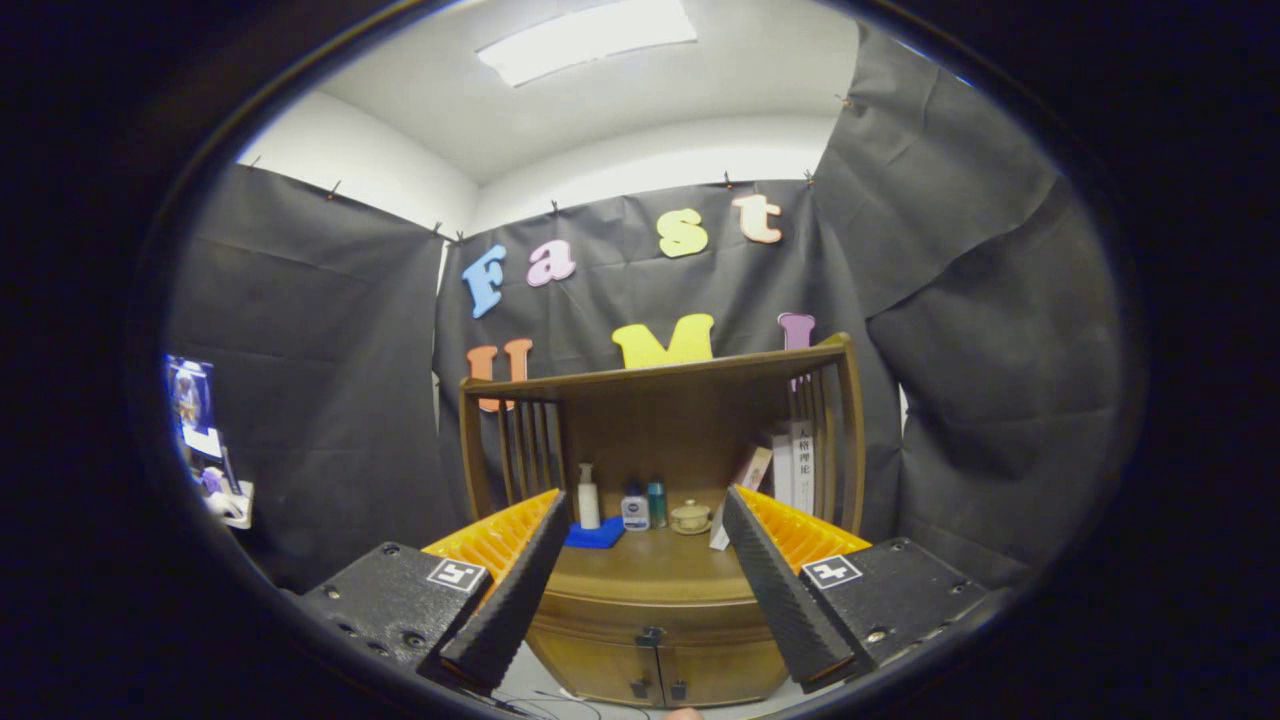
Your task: Pull open the drawer, take out the items inside it, and place them on the countertop above the cabinet.
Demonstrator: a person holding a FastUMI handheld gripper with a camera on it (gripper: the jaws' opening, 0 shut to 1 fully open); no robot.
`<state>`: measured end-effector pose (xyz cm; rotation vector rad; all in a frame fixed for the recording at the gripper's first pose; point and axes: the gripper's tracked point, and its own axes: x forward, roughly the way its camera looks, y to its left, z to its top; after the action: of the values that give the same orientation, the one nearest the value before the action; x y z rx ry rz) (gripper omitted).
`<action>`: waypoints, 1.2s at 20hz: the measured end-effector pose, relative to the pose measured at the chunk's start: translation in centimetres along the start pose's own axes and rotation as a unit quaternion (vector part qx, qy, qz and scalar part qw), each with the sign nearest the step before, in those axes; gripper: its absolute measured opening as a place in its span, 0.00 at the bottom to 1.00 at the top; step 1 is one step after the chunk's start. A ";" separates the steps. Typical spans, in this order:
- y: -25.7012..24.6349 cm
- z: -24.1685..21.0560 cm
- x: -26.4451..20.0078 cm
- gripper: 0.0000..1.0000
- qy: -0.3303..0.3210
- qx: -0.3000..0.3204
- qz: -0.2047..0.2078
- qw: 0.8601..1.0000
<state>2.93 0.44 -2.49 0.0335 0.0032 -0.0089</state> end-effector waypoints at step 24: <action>-0.9 -29.9 13.0 0.95 0.190 0.016 -0.021 0.981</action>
<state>15.83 0.42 -32.42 0.0665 0.3871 -0.0450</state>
